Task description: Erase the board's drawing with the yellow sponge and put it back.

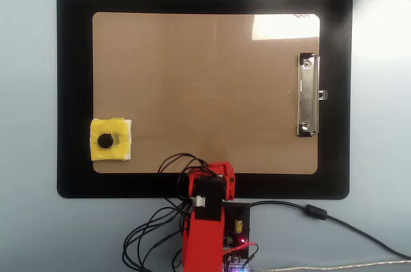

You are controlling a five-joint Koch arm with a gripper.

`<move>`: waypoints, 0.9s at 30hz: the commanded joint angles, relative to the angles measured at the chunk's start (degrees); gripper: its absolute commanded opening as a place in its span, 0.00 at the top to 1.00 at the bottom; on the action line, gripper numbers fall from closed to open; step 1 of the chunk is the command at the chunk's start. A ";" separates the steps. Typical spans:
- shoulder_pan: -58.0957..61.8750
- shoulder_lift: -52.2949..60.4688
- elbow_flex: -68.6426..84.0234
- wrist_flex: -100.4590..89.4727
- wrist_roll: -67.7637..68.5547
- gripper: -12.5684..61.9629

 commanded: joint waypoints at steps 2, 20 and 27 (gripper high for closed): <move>1.14 10.02 7.21 1.23 -1.49 0.38; 1.14 21.36 32.70 -4.04 -7.03 0.37; 1.14 21.36 32.70 -4.04 -7.12 0.37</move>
